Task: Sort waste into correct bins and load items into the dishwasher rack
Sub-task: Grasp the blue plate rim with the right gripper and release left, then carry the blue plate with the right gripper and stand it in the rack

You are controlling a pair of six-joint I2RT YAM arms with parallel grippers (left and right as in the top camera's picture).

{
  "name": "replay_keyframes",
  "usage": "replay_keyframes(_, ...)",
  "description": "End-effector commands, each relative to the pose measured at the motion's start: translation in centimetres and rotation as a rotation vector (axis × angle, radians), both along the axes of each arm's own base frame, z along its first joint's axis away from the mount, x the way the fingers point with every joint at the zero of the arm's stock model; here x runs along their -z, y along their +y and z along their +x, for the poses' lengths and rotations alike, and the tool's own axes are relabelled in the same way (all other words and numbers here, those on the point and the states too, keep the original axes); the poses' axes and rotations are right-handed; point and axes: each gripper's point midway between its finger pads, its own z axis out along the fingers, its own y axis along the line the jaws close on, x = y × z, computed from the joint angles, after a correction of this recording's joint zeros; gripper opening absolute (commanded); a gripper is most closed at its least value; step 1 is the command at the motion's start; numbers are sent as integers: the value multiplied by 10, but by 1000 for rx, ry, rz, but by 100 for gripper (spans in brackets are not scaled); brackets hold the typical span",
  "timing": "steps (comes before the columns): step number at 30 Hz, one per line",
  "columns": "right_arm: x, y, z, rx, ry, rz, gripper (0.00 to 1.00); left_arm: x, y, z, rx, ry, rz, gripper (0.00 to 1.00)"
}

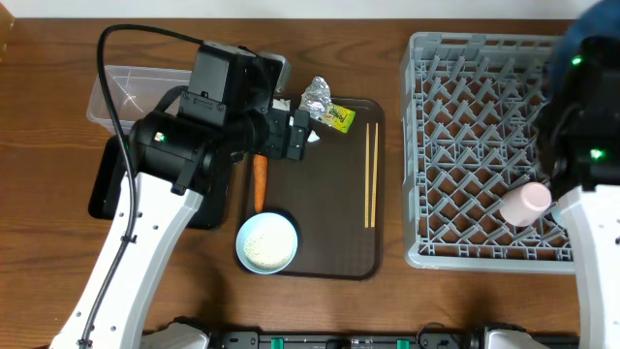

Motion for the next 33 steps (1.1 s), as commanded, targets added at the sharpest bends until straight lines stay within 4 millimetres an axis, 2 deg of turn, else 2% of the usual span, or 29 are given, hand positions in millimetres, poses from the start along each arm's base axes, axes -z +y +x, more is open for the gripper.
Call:
replay_keyframes(1,-5,-30,-9,128,216,-118,1,1,3,0,0,0,14,98)
replay_keyframes(6,1,-47,8,125,447,-209,1,3,4,-3,0,18,21,98)
replay_keyframes(14,36,-44,55,-68,668,-269,1,4,4,-4,0,20,22,98)
replay_keyframes(17,46,-48,67,-87,732,-301,1,5,5,-6,0,31,26,98)
replay_keyframes(21,60,-56,76,-81,770,-307,1,8,6,-9,0,45,31,98)
replay_keyframes(27,91,-64,88,-89,831,-289,1,8,6,-9,0,46,31,98)
replay_keyframes(33,106,-74,93,-65,835,-280,1,8,6,-9,0,46,32,98)
